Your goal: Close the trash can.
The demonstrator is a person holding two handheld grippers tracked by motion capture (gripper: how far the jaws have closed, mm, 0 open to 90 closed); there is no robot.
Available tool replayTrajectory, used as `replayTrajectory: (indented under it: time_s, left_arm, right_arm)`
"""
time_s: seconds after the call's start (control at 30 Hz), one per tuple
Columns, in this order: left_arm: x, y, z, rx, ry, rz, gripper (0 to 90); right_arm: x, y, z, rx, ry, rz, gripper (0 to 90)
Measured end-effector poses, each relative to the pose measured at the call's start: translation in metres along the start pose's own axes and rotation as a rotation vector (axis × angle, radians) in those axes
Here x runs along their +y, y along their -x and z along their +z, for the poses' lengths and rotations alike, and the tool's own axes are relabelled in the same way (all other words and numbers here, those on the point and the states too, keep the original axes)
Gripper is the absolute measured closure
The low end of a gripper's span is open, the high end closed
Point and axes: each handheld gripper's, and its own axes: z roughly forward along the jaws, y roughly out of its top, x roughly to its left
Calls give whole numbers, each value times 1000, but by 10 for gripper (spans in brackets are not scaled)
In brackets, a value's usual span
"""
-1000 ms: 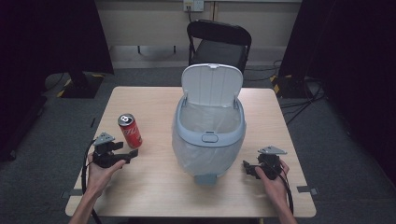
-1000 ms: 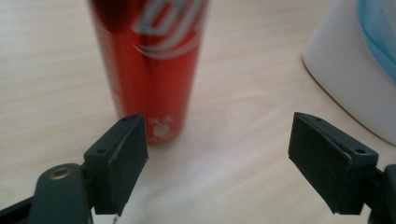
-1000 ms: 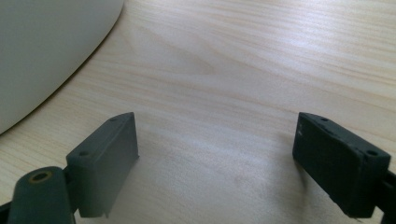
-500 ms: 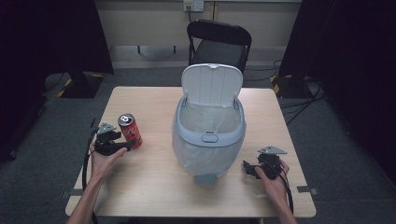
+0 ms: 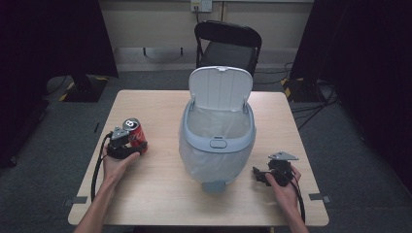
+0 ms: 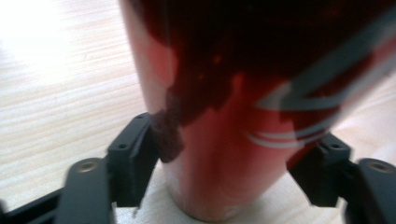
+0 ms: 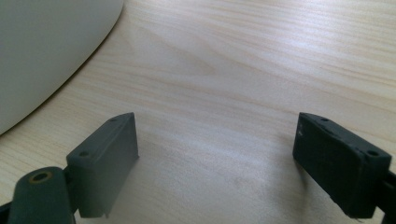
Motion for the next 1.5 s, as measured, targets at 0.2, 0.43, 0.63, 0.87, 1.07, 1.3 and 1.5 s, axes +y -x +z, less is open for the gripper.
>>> replayTrajectory:
  time_s: [0.2,0.43,0.63,0.87,1.07,1.3,1.5]
  left_arm:
    - [2,4,-4,-9,10,15,339]
    - [5,10,-14,-47,32,0,341]
    - [10,11,-32,-101,74,-62,343]
    - [22,17,-48,-131,121,-91,343]
    - [35,24,-63,-178,174,-87,343]
    - [54,44,-84,-243,225,-56,343]
    - [67,55,-101,-269,251,-8,343]
  right_arm:
    - [0,0,0,0,0,0,127]
    - [0,0,0,0,0,0,127]
    - [0,0,0,-2,0,0,128]
    - [-1,0,-1,-4,0,0,129]
    - [-1,0,-1,1,0,-4,129]
    - [-1,0,-1,1,0,-4,129]
    - [-1,0,-1,1,0,-4,129]
